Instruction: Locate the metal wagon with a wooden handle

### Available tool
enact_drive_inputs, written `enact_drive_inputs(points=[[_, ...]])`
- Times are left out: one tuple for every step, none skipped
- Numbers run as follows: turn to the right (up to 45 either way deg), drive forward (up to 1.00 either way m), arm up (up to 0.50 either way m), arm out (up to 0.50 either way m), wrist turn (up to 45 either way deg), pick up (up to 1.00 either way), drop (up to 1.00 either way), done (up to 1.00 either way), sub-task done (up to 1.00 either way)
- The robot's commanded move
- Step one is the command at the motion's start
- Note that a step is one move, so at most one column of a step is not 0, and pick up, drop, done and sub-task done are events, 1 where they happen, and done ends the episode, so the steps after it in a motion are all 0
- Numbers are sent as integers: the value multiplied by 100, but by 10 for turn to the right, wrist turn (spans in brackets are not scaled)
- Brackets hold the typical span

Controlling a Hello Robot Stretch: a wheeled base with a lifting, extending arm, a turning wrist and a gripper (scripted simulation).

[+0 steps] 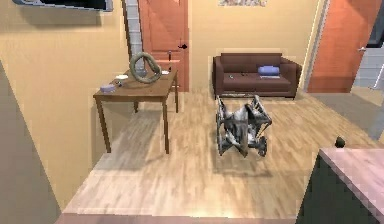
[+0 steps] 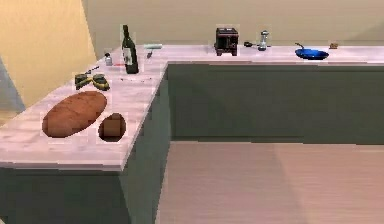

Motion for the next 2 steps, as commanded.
enact_drive_inputs(points=[[-90, 0, 0, 0, 0, 0, 0, 0, 0], [0, 100, 0, 0, 0, 0, 0, 0, 0]])
